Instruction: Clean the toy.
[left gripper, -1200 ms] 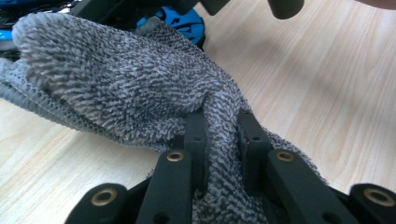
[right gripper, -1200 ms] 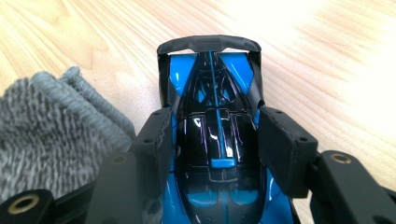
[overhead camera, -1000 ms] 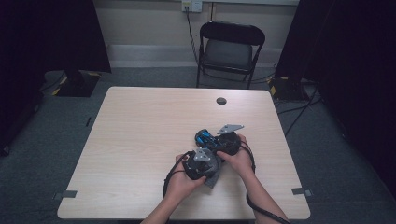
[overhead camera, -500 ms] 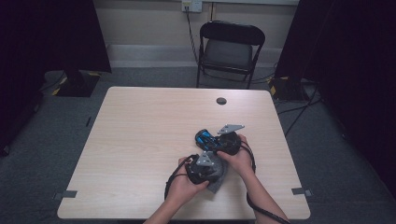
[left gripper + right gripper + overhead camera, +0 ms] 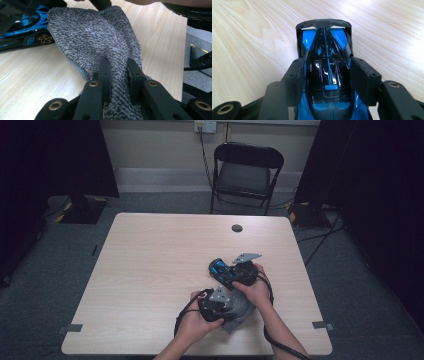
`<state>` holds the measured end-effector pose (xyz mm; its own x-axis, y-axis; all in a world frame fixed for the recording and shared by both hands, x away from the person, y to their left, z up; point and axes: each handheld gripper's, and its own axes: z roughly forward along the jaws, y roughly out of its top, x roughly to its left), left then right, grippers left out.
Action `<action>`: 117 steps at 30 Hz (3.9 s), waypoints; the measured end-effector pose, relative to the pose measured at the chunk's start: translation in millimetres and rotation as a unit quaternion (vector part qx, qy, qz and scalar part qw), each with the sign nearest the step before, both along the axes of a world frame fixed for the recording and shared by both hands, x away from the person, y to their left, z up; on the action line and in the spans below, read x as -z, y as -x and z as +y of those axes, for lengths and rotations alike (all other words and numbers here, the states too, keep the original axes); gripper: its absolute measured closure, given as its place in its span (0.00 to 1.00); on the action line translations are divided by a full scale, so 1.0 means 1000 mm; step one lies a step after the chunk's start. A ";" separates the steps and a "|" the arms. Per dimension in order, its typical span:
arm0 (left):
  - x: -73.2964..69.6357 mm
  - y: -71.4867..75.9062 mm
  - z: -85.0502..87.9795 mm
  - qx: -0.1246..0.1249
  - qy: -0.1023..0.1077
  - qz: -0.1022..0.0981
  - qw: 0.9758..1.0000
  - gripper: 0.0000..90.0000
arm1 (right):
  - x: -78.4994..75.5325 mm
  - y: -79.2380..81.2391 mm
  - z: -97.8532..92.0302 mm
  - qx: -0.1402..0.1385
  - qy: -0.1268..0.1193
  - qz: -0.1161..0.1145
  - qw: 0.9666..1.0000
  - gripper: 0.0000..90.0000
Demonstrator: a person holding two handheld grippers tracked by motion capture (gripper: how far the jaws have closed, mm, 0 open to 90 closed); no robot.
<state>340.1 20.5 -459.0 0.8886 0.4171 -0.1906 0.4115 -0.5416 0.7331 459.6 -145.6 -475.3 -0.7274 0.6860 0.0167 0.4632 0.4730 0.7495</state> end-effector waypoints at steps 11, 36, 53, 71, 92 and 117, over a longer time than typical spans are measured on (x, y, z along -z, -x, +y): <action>-0.008 0.002 0.022 -0.006 -0.003 -0.009 1.000 0.86 | 0.001 0.000 -0.001 0.000 -0.003 -0.001 1.000 0.52; -0.035 -0.028 0.110 -0.131 0.005 -0.048 0.990 0.86 | 0.001 0.001 -0.002 0.001 -0.007 -0.004 1.000 0.52; -0.021 -0.075 0.135 -0.228 0.010 -0.043 0.973 0.86 | 0.003 0.002 -0.004 -0.002 -0.010 -0.008 1.000 0.52; 0.009 -0.103 0.114 -0.279 0.002 -0.046 0.959 0.85 | 0.003 0.004 -0.007 -0.004 -0.012 -0.007 1.000 0.52; 0.018 -0.092 0.071 -0.225 -0.008 -0.019 0.974 0.85 | 0.002 0.004 -0.005 0.000 -0.008 -0.006 1.000 0.52; 0.018 -0.068 0.065 -0.189 -0.001 -0.006 0.982 0.85 | 0.001 0.003 -0.001 0.001 0.000 -0.004 1.000 0.52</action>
<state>408.6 85.4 -477.3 0.6718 0.7187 -0.1792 0.5748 -0.3531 0.7382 456.9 -147.0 -476.2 -0.7257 0.6880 0.0109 0.4584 0.4716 0.7533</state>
